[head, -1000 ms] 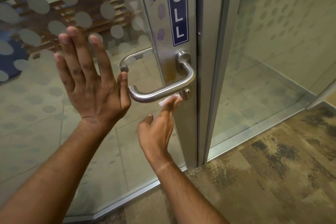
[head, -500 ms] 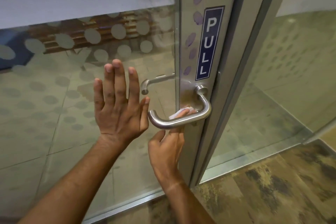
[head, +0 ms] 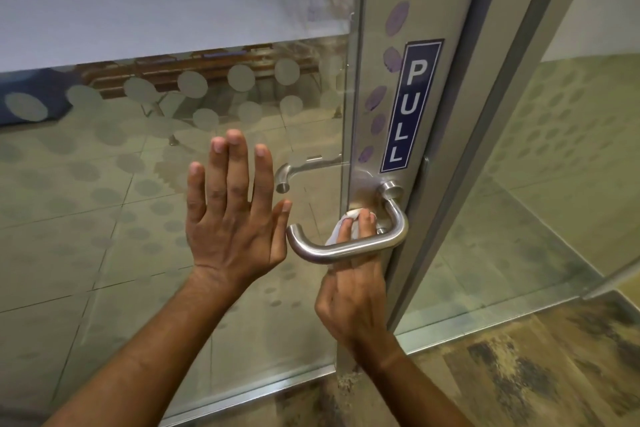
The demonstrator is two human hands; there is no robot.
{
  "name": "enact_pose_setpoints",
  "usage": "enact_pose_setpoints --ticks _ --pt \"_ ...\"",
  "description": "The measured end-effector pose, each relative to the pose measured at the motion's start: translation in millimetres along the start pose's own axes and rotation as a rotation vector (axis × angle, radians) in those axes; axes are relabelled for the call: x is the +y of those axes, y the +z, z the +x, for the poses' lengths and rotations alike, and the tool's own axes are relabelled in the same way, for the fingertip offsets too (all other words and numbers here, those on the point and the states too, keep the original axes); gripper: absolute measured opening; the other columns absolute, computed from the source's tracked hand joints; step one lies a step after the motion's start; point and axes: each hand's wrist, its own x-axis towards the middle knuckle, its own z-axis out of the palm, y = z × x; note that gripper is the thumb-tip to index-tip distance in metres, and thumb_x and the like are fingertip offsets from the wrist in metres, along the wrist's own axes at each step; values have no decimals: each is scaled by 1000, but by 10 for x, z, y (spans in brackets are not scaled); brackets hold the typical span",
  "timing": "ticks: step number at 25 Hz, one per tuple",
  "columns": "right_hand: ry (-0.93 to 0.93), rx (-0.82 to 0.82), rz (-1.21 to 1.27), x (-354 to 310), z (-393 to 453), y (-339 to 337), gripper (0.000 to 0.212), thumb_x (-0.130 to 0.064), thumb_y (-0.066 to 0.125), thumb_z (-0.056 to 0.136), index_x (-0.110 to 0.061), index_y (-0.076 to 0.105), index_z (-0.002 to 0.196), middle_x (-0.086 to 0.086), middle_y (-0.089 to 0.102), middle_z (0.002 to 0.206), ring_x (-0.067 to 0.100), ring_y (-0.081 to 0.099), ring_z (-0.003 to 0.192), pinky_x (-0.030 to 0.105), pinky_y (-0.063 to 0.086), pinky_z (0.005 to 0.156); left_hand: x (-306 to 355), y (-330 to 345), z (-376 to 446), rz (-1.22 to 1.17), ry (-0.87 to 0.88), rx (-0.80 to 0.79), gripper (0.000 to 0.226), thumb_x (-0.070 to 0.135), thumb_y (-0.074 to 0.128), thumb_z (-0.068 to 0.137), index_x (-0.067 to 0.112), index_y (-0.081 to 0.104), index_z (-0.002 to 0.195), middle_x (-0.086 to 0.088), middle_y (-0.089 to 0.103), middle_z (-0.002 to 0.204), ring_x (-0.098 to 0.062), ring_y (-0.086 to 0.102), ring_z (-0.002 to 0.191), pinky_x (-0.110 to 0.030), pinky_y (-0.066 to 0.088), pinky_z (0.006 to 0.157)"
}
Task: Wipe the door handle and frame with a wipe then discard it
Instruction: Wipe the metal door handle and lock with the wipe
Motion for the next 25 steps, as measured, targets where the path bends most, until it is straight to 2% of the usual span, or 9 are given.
enact_pose_setpoints --ticks 2,6,9,11,15,18,21,25 --pt "-81 13 -50 129 -10 -4 60 3 46 84 8 35 144 28 27 153 40 23 146 50 22 120 -5 11 8 8 -1 -2 83 46 36 96 9 -7 157 -9 -27 161 -24 -19 151 -42 -10 123" --pt "-144 1 -57 196 20 0 66 0 45 85 5 27 148 29 28 151 41 24 145 52 23 119 -2 33 0 11 2 11 83 46 36 96 9 -6 157 -8 -26 162 -24 -18 151 -42 -9 123" --pt "-126 -59 -90 161 42 -35 61 -4 47 85 11 34 142 32 29 151 43 23 145 55 28 116 0 37 1 6 3 26 83 46 35 95 9 -6 157 -8 -25 162 -24 -17 151 -42 -8 123" --pt "-182 -39 -143 147 113 -76 59 -7 48 86 14 36 140 34 27 150 46 23 144 58 29 114 9 41 1 5 1 34 83 46 34 95 10 -7 157 -6 -25 162 -23 -18 151 -41 -8 123" --pt "-247 19 -122 176 325 -117 69 -12 47 87 12 20 147 30 16 156 44 11 147 55 17 119 10 40 6 3 -4 30 84 46 35 94 12 -8 157 -5 -26 162 -22 -18 151 -41 -8 123" --pt "-273 -38 -221 232 218 -98 68 -10 52 84 13 29 144 35 20 153 46 16 145 55 17 120 6 32 7 -4 -11 22 83 47 35 95 12 -9 157 -5 -26 162 -22 -18 151 -41 -8 123" --pt "-249 -81 -228 246 103 -105 65 -8 57 80 14 39 138 35 27 149 47 22 143 53 18 120 13 19 -3 -1 -9 17 82 47 33 96 11 -8 157 -6 -26 162 -23 -18 151 -41 -8 123" --pt "-123 19 -87 79 329 -72 71 -16 47 86 11 22 146 31 16 156 41 9 149 51 11 122 5 14 3 7 -3 12 83 46 37 95 9 -6 157 -7 -24 162 -24 -17 152 -42 -7 123"
